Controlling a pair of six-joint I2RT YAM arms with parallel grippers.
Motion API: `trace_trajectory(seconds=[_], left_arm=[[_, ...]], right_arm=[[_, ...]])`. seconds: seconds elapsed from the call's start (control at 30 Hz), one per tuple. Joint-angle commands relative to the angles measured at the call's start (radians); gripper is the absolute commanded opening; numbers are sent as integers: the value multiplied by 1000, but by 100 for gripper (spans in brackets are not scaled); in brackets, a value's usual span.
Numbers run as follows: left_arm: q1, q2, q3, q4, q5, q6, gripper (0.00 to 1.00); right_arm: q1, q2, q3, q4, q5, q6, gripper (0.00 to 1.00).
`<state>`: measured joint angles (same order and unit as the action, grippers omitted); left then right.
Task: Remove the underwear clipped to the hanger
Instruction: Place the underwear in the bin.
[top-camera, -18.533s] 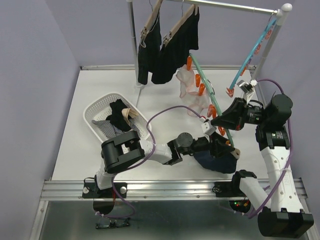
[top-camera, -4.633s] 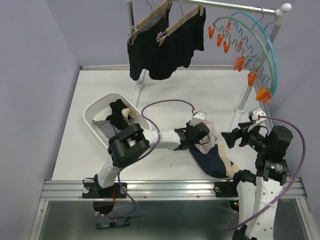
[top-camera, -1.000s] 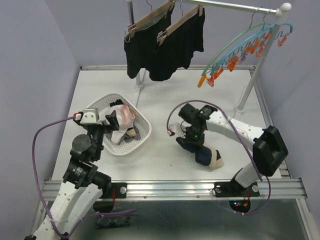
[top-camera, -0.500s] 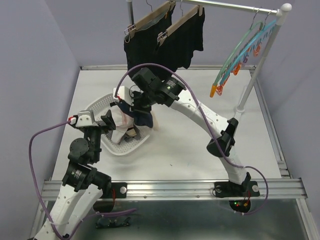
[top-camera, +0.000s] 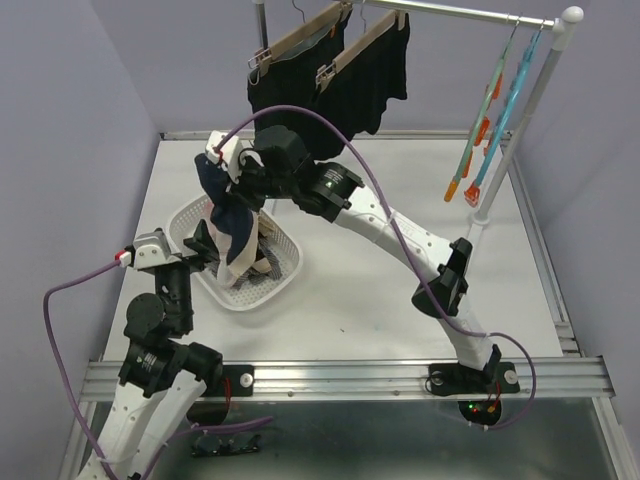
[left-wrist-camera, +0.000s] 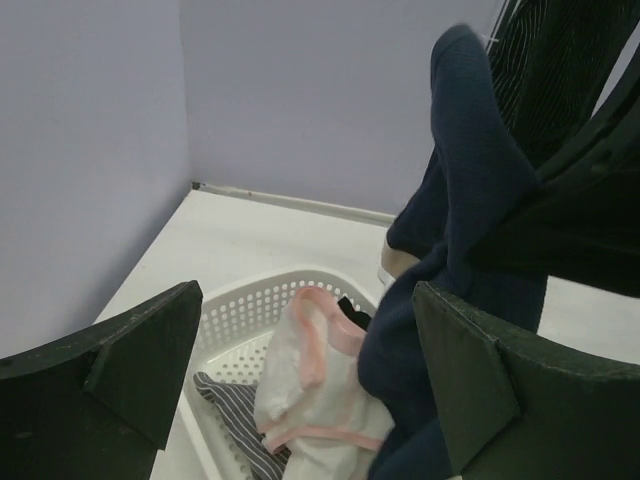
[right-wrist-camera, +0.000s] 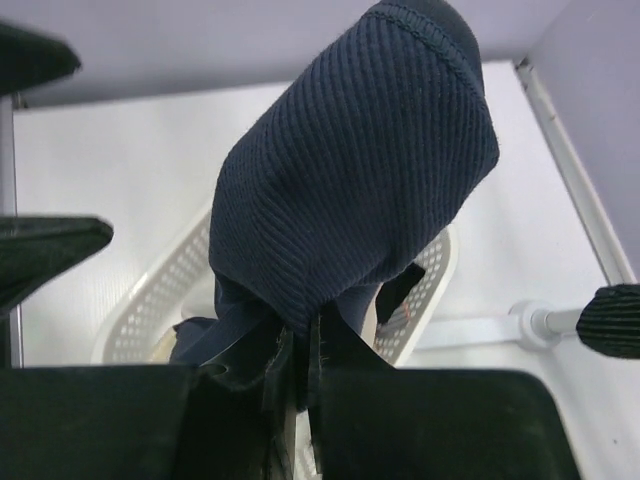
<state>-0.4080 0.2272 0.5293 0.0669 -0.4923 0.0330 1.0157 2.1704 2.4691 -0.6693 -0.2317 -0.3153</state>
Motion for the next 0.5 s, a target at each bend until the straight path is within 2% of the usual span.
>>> trace_trajectory(seconds=[0.0, 0.33, 0.47], left_arm=[[9, -25, -18, 59, -38, -1, 99], [9, -40, -18, 59, -43, -5, 99], [9, -42, -18, 59, -48, -4, 99]], right_arm=[[3, 20, 25, 252, 38, 122, 1], [0, 106, -251, 292, 86, 61, 1], [-2, 124, -355, 281, 16, -20, 3]])
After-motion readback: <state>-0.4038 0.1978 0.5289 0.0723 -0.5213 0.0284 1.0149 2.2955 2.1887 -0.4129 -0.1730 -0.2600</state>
